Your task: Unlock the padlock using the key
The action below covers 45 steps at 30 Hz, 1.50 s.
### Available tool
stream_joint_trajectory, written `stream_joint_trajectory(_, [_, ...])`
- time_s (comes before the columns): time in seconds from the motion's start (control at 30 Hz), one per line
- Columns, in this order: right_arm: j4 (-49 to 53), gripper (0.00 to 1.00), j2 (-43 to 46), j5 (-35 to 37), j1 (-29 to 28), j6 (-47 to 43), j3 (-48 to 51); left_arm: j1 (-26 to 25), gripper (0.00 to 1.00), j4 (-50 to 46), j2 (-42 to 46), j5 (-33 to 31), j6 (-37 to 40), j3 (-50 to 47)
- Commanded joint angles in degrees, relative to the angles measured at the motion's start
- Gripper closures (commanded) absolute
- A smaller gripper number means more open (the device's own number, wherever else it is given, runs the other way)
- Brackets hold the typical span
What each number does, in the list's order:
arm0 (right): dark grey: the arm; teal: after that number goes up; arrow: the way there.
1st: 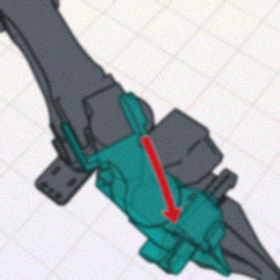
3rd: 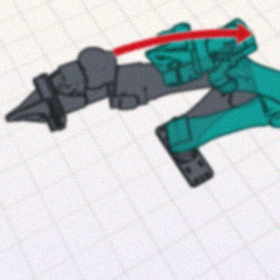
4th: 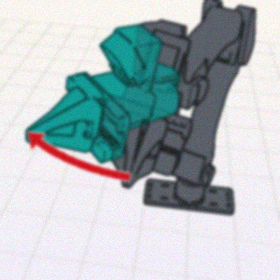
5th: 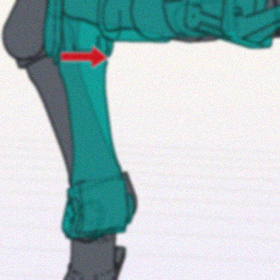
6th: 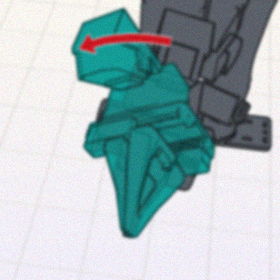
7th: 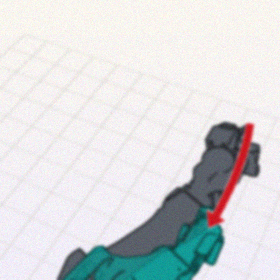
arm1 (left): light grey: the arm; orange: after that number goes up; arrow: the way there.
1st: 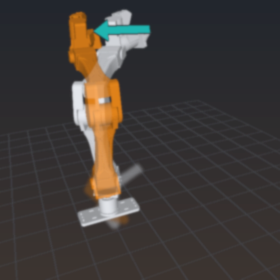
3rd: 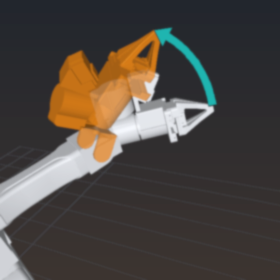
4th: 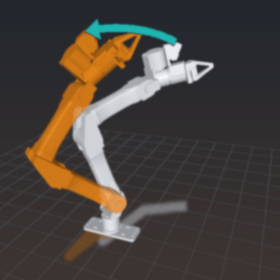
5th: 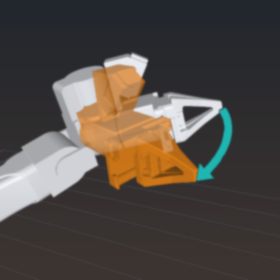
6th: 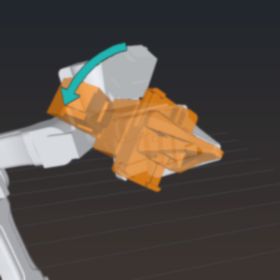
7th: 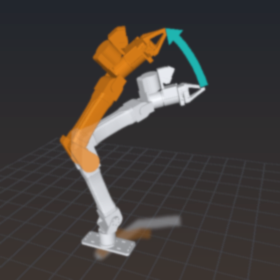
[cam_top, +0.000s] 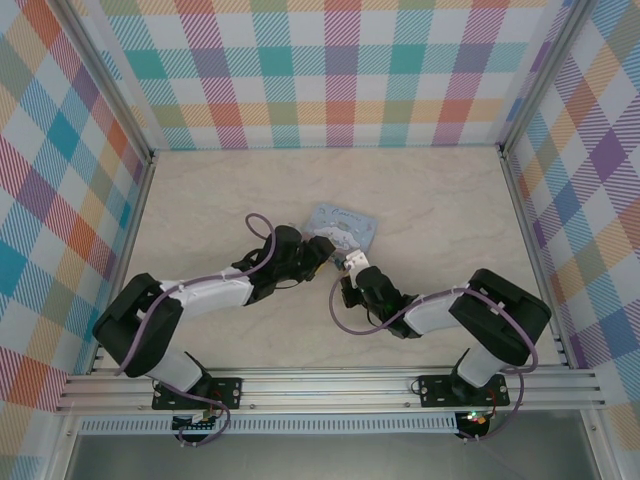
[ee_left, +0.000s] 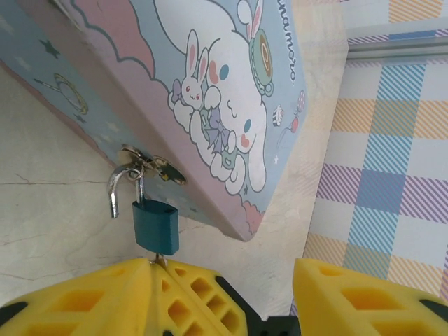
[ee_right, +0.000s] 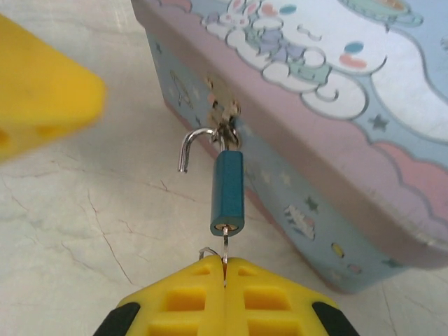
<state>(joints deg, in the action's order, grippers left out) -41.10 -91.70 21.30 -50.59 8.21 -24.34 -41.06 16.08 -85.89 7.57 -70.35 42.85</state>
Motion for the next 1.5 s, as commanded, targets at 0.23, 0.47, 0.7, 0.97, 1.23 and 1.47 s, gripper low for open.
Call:
stream_joint_trajectory(0.23, [-4.1,1.0,-0.7,0.8,0.5,1.7,3.1,8.0,0.19,-25.3,10.5,-6.3,18.7,5.9])
stream_joint_trajectory(0.47, [-4.8,1.0,-0.5,1.1,0.7,2.2,3.4,15.4,0.07,-38.0,2.8,-6.1,39.0,21.6])
stream_joint_trajectory(0.7, [-4.0,1.0,0.9,1.3,0.9,2.2,3.7,17.2,0.01,-39.4,-13.9,3.5,53.4,38.4])
stream_joint_trajectory(0.97, [-3.6,1.0,1.3,1.1,1.1,2.4,3.7,17.9,0.03,-42.4,-34.0,17.2,59.0,57.0])
stream_joint_trajectory(1.23, [-3.4,1.0,1.1,1.1,1.3,2.8,3.3,17.9,0.17,-44.7,-45.6,26.2,59.8,69.1])
stream_joint_trajectory(1.47, [-3.0,1.0,1.5,0.9,1.6,3.5,3.7,18.1,0.3,-46.5,-47.6,29.5,62.0,69.5])
